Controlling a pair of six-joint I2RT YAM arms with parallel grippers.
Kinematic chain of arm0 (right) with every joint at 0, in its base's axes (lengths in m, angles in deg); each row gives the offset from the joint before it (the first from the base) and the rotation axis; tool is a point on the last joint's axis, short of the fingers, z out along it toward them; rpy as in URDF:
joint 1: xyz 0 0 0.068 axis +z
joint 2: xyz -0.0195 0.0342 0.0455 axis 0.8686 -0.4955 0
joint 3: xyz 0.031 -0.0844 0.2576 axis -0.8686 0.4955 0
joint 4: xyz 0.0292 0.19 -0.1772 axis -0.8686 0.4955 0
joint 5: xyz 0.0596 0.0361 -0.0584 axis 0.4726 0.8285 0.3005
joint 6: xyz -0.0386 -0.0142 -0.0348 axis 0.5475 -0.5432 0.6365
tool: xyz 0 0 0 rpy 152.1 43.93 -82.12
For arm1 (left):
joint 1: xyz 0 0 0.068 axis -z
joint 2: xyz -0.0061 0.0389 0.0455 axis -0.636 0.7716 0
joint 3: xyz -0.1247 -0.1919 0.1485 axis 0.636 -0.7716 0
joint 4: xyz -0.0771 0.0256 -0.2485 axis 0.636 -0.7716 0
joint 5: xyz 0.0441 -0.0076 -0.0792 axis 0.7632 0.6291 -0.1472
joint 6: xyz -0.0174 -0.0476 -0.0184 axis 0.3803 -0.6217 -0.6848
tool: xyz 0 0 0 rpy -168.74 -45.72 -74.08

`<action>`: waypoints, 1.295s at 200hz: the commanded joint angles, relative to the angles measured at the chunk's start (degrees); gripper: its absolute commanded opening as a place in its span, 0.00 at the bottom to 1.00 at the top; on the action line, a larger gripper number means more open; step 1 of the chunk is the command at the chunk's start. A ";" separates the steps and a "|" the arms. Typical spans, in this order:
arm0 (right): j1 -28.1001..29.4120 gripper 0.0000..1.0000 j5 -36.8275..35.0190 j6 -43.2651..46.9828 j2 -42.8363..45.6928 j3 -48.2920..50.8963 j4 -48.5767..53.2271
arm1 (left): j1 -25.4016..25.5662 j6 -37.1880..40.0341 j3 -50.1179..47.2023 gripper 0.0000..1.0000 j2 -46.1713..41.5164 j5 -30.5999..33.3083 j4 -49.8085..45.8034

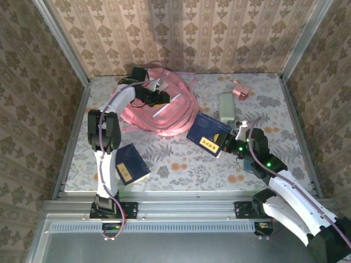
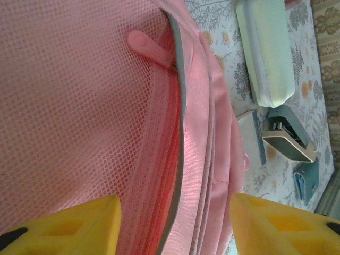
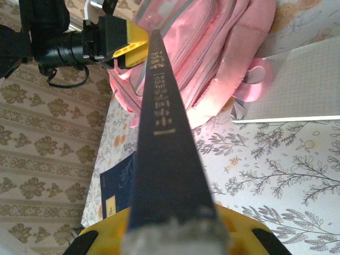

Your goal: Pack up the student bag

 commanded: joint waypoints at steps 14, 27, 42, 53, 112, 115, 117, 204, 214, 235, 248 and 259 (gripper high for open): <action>-0.58 0.00 1.55 0.44 0.27 -2.17 -1.79 | 0.46 -0.06 1.08 0.58 1.29 -5.93 0.49; -0.62 0.00 1.56 0.41 0.08 -2.13 -1.96 | 0.99 -0.93 0.15 0.56 1.53 -7.22 1.91; -0.78 0.00 1.51 0.36 -0.08 -1.96 -2.05 | 1.67 -1.60 -0.79 0.52 1.36 -8.36 3.75; -0.88 0.00 1.66 0.12 -0.10 -1.70 -2.23 | 2.16 -1.75 -0.78 0.48 1.31 -8.57 4.24; -1.65 0.00 2.54 -1.68 0.46 0.49 -3.77 | 3.85 0.65 4.73 0.36 6.76 -1.61 -1.07; -1.63 0.00 2.64 -1.66 0.58 0.55 -3.81 | 3.96 1.08 5.19 0.36 6.94 -0.59 -1.66; -1.64 0.00 2.71 -1.74 0.65 0.63 -3.81 | 4.09 1.34 5.45 0.36 7.00 0.07 -2.09; -2.84 0.00 2.89 -0.37 4.43 -0.52 -0.04 | 5.71 -0.70 5.98 0.00 -1.72 12.34 -0.58; -3.01 0.00 2.45 -0.04 4.89 -0.92 1.00 | 4.72 -2.57 6.15 0.00 -4.69 10.55 0.68; -4.02 0.00 1.84 -2.64 5.63 -0.61 1.47 | 1.86 -6.47 6.84 0.00 -9.99 6.46 2.72; -4.55 0.00 2.31 -4.11 6.00 0.30 0.12 | -0.11 -8.75 7.35 0.00 -12.37 3.02 3.87; -4.79 0.00 2.48 -4.61 6.00 0.67 -0.47 | -1.64 -10.54 7.45 0.00 -13.91 0.83 5.06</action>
